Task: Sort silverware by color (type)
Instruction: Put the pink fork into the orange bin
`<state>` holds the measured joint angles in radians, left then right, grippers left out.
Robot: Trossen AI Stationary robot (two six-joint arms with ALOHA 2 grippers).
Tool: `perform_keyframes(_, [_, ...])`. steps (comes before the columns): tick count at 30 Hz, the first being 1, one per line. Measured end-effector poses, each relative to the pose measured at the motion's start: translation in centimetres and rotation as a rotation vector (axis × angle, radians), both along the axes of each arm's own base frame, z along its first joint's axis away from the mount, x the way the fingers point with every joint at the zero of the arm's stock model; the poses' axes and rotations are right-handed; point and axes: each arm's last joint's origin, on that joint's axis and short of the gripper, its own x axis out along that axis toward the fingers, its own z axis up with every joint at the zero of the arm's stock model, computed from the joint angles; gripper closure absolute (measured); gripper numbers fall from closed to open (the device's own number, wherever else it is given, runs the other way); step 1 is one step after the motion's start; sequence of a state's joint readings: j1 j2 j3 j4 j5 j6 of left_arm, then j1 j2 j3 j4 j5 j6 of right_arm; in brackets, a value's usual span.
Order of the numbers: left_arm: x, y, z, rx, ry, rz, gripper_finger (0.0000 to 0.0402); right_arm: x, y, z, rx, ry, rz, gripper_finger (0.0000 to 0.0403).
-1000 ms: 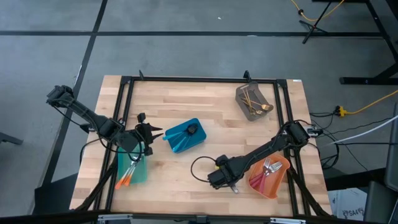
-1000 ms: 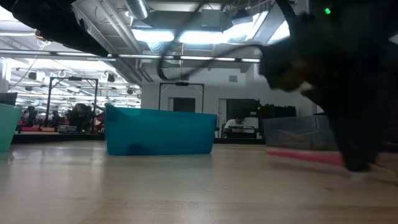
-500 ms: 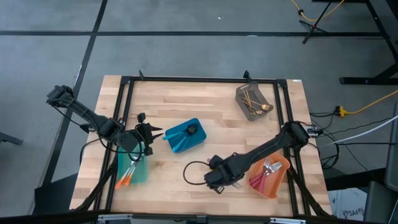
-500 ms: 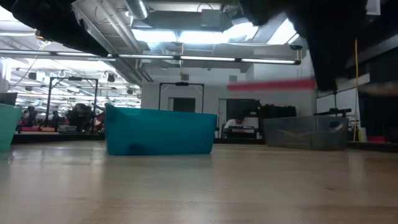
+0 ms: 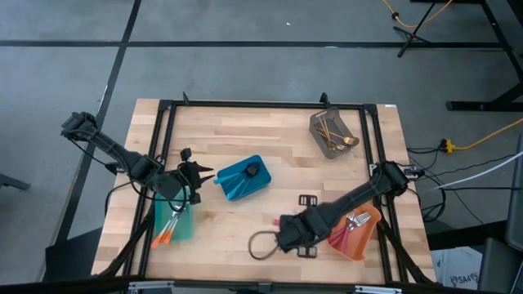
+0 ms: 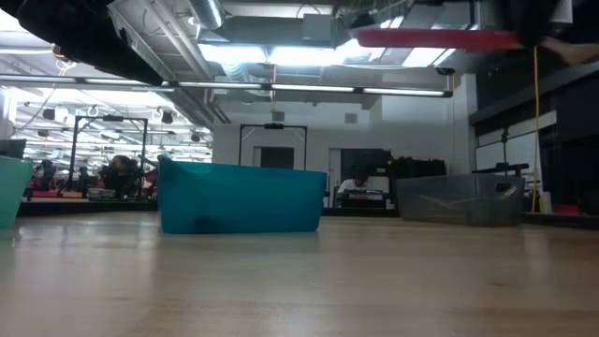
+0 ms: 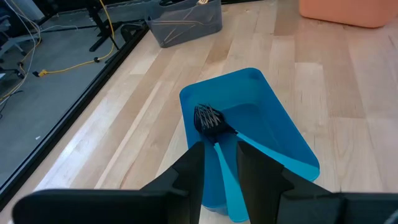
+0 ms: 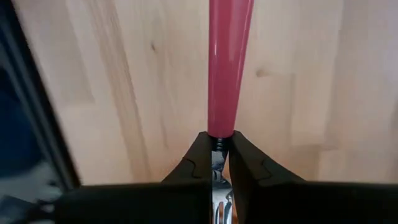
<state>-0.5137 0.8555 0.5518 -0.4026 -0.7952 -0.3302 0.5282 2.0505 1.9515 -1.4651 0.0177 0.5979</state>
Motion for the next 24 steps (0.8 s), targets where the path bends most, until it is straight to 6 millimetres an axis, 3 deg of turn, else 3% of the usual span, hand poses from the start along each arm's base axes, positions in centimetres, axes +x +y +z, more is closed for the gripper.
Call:
perform_keyframes(4, [0.0,0.0,0.0,0.000,0.000,0.000,0.0316,-1.9,0.9,0.0,-0.123,0.065,0.091,0.0387])
perform_keyframes(15, [0.0,0.0,0.0,-0.001,-0.001,0.001,0.0316,-5.4,3.9,1.7,-0.122,0.008,0.333,0.0388])
perform_keyframes(20, [0.0,0.0,0.0,-0.002,-0.001,0.002,0.0316,-8.2,3.7,2.6,-0.149,-0.014,0.386,0.0388])
perform_keyframes(24, [0.0,0.0,0.0,-0.002,-0.001,0.002,0.0316,-11.5,2.4,3.3,-0.152,-0.011,0.387,0.0388])
